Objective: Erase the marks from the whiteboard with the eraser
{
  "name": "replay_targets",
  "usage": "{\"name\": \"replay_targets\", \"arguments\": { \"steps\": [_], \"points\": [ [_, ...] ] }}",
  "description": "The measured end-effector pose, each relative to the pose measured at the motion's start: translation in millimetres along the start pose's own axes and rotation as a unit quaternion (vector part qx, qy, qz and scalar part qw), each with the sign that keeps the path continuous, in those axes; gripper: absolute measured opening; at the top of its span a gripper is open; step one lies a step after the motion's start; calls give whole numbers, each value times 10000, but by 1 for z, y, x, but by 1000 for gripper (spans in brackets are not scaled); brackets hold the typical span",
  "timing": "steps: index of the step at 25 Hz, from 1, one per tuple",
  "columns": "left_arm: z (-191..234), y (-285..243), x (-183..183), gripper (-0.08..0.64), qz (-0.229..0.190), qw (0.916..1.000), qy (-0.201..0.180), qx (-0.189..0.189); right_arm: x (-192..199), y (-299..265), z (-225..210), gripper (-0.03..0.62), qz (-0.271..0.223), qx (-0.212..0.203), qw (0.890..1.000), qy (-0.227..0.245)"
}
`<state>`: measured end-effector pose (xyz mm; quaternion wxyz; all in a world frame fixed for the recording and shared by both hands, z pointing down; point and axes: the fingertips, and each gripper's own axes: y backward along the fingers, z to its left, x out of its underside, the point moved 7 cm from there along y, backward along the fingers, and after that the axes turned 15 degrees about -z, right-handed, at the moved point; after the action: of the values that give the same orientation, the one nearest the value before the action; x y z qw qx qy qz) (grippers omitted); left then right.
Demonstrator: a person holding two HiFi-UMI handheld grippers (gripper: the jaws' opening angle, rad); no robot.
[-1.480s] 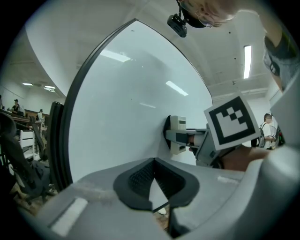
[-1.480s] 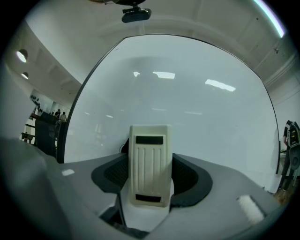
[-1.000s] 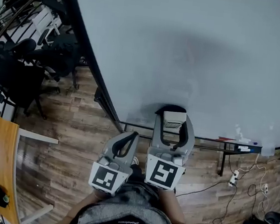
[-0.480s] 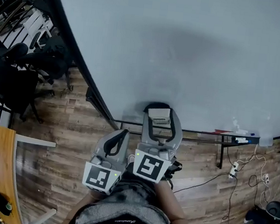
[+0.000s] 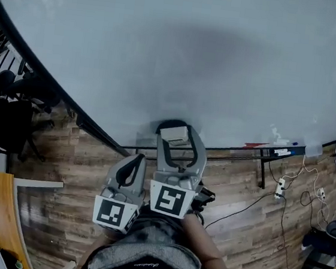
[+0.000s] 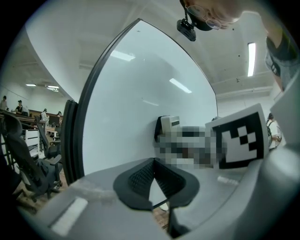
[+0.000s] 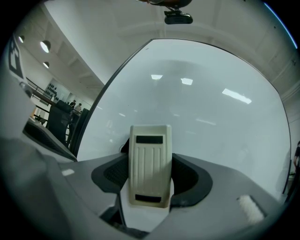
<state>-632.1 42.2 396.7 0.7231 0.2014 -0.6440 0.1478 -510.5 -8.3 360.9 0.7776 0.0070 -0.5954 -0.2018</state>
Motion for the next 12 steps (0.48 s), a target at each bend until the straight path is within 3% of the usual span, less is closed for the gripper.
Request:
{"name": "replay_targets", "arguments": {
  "steps": [12],
  "points": [
    [-54,-53,11,3,140,9994,13,309,14,17,-72,264,69,129,9999,-15]
  ]
}}
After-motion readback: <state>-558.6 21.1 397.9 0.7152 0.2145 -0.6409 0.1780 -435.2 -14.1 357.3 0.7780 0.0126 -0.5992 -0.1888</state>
